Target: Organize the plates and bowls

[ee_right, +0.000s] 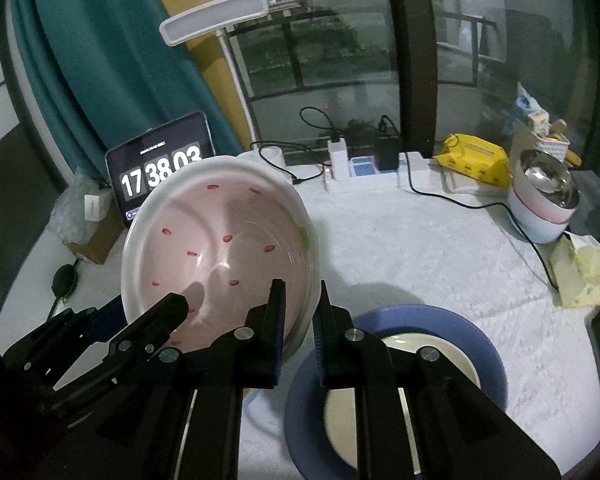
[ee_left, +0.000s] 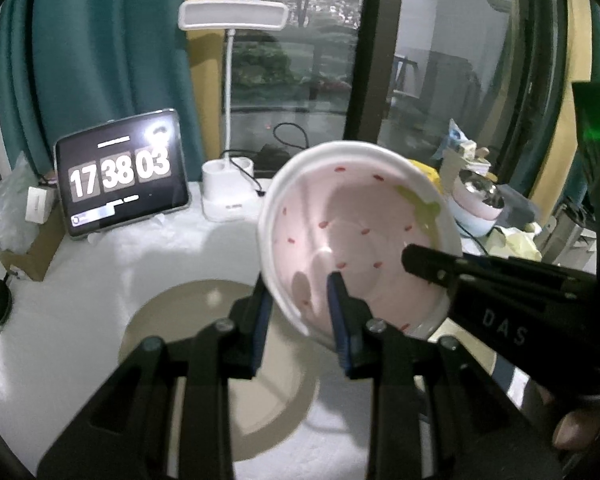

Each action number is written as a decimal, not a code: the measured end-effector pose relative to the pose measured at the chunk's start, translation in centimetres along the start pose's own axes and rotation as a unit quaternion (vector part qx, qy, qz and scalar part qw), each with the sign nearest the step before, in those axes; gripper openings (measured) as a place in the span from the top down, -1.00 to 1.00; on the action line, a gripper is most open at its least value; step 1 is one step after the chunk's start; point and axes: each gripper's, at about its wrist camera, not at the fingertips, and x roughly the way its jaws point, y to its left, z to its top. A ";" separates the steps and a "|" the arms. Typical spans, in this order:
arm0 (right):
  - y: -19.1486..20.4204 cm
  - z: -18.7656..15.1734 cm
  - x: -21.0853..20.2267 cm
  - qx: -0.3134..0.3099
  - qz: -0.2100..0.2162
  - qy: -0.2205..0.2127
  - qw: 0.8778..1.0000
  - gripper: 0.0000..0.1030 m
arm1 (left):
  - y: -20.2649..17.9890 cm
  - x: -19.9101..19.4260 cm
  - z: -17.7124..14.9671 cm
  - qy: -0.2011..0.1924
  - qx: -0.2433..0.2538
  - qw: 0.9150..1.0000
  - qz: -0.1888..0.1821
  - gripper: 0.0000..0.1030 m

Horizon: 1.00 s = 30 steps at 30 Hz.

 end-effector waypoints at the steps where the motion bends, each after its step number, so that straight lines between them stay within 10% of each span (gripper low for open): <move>1: -0.3 -0.1 -0.2 0.002 0.000 -0.001 1.000 0.73 | -0.4 -0.1 -0.1 0.001 0.002 1.000 -0.001 0.45; 30: -8.8 -6.8 -3.4 0.065 -0.029 0.013 0.997 0.73 | -9.6 0.8 -5.3 0.052 0.055 0.997 -0.034 0.45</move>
